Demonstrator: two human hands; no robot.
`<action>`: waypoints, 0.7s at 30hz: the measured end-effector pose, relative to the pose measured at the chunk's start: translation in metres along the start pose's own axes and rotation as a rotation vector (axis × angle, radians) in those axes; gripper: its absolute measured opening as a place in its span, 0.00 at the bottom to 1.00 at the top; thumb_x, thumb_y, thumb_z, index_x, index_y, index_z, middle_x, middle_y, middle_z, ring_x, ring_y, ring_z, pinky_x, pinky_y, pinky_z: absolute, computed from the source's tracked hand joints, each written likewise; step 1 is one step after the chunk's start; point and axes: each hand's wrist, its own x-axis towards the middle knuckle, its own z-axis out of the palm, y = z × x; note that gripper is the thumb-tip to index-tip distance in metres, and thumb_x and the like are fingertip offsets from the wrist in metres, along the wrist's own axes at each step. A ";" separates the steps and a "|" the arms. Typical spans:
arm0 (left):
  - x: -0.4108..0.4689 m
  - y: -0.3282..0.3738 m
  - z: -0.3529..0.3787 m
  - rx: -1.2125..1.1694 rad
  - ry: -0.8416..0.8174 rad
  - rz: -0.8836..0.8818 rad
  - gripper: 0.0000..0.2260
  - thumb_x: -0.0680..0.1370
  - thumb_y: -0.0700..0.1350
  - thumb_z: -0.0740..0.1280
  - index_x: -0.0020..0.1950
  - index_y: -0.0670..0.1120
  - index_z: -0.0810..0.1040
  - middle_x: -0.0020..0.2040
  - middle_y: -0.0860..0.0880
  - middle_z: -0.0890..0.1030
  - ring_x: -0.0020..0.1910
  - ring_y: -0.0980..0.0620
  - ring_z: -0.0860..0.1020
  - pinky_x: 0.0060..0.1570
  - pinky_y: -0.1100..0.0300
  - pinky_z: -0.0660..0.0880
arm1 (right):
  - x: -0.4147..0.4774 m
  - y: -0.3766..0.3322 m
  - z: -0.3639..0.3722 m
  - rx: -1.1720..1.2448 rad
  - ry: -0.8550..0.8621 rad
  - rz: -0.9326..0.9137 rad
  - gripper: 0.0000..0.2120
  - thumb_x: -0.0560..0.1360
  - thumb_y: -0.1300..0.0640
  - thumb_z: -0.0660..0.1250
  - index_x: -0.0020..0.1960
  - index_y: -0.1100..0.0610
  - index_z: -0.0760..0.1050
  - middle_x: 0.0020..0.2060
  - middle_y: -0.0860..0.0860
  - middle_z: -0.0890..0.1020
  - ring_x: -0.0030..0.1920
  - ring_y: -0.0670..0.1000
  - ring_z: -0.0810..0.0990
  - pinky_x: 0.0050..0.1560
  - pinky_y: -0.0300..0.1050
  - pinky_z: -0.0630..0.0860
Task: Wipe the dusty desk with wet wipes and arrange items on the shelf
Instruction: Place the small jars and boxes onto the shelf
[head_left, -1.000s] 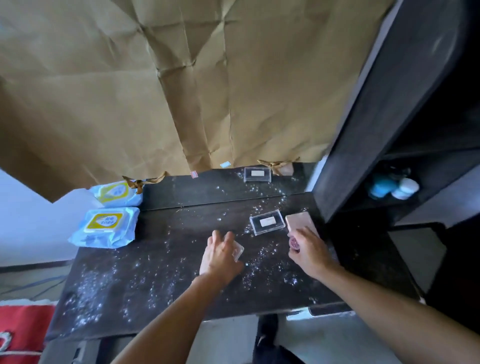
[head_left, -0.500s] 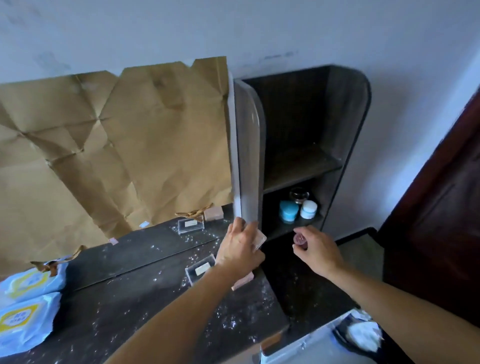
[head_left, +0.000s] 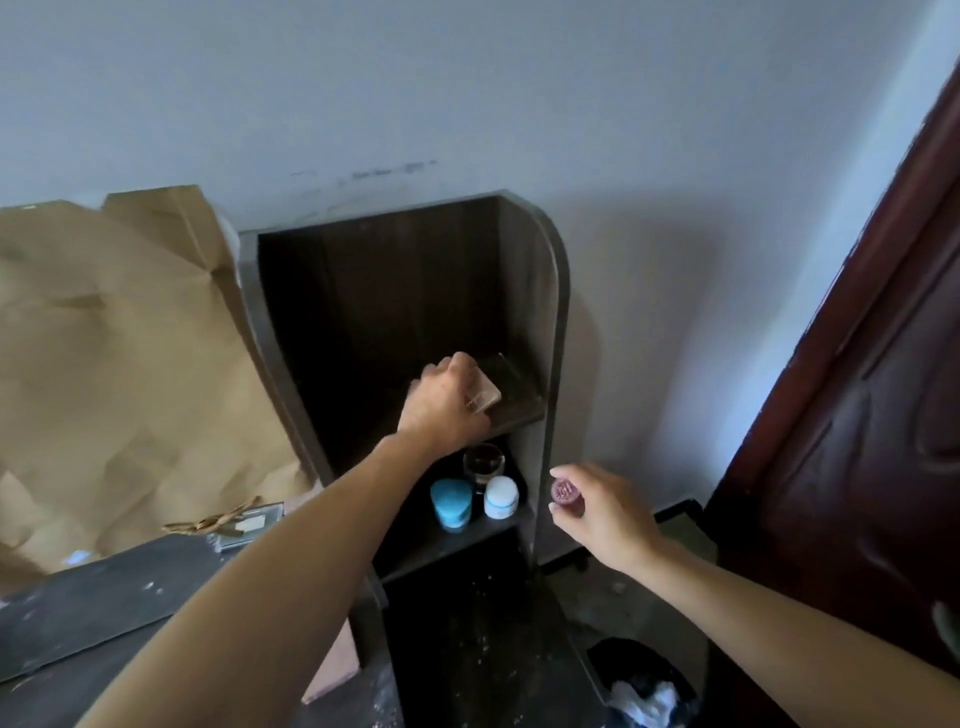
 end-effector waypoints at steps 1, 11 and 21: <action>0.009 0.001 0.002 0.011 -0.013 -0.020 0.25 0.66 0.45 0.72 0.60 0.46 0.69 0.57 0.47 0.75 0.56 0.45 0.71 0.57 0.48 0.70 | 0.004 0.006 -0.003 0.006 0.013 -0.025 0.18 0.68 0.52 0.73 0.56 0.53 0.78 0.47 0.48 0.82 0.44 0.53 0.82 0.42 0.46 0.78; 0.073 -0.004 0.022 -0.009 -0.103 -0.029 0.22 0.70 0.41 0.74 0.62 0.43 0.75 0.60 0.44 0.75 0.59 0.45 0.74 0.58 0.56 0.71 | 0.027 0.021 -0.010 0.130 0.090 -0.099 0.17 0.70 0.47 0.68 0.57 0.51 0.76 0.48 0.46 0.82 0.44 0.50 0.82 0.42 0.47 0.79; 0.061 -0.019 0.026 0.093 -0.080 0.100 0.16 0.76 0.47 0.68 0.64 0.51 0.76 0.69 0.47 0.68 0.66 0.45 0.65 0.65 0.50 0.67 | 0.059 -0.017 -0.022 0.052 0.209 -0.274 0.18 0.70 0.49 0.72 0.56 0.56 0.78 0.46 0.48 0.82 0.48 0.49 0.78 0.43 0.42 0.79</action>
